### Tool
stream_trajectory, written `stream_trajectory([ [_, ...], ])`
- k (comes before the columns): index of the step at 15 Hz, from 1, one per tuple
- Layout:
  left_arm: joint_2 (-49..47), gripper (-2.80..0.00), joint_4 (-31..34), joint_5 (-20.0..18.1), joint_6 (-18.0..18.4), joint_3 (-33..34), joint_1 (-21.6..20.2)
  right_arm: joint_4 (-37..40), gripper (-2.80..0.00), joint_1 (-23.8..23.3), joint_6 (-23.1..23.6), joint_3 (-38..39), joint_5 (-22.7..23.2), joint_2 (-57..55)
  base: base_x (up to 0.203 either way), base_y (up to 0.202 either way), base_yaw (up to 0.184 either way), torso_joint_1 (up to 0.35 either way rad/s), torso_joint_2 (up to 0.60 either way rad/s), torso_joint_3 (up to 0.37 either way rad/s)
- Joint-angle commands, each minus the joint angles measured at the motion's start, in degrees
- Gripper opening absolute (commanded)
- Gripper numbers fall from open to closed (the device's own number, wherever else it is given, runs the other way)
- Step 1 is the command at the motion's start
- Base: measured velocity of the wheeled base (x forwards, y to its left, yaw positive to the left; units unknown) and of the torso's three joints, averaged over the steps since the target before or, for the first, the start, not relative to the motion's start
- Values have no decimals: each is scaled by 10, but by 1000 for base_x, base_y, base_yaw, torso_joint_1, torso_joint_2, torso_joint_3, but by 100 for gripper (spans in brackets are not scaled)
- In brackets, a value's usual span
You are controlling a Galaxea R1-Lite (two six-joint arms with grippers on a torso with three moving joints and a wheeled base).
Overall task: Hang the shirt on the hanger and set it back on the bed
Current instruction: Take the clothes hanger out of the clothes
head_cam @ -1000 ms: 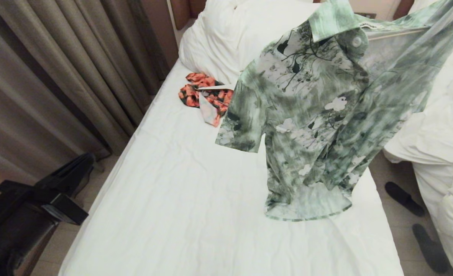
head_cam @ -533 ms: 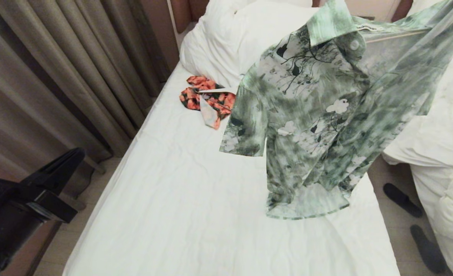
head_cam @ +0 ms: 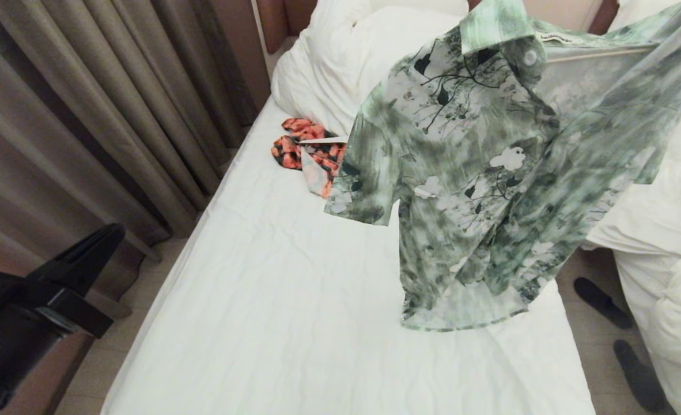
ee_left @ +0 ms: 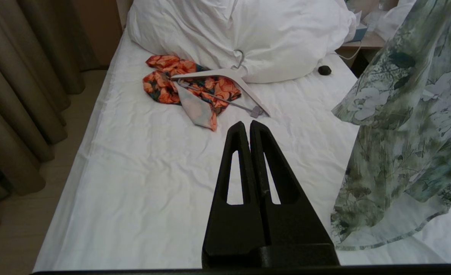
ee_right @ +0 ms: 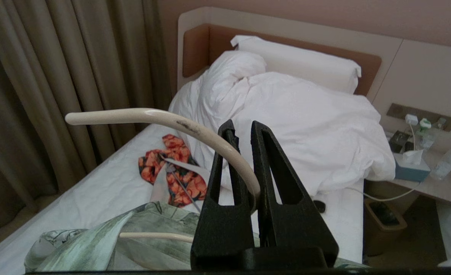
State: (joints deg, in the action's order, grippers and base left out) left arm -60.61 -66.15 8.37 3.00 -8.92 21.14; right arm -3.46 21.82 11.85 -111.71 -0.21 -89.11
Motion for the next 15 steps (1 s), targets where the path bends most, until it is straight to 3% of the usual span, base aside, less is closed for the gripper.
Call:
stream_trajectory([
  [1,-2,-280,-4,1,0,2,0,-1,-280,3,1,1,0,3,0,0,0,55,-141,-59],
  [10,6,-280,-4,1,-12,0,1,0,-280,24,1,-5,12,34,0,0,0,0,0,0],
  [15,19,-280,-3,2,-12,3,1,-1,-280,33,26,-13,22,42,0,0,0,0,0,0],
])
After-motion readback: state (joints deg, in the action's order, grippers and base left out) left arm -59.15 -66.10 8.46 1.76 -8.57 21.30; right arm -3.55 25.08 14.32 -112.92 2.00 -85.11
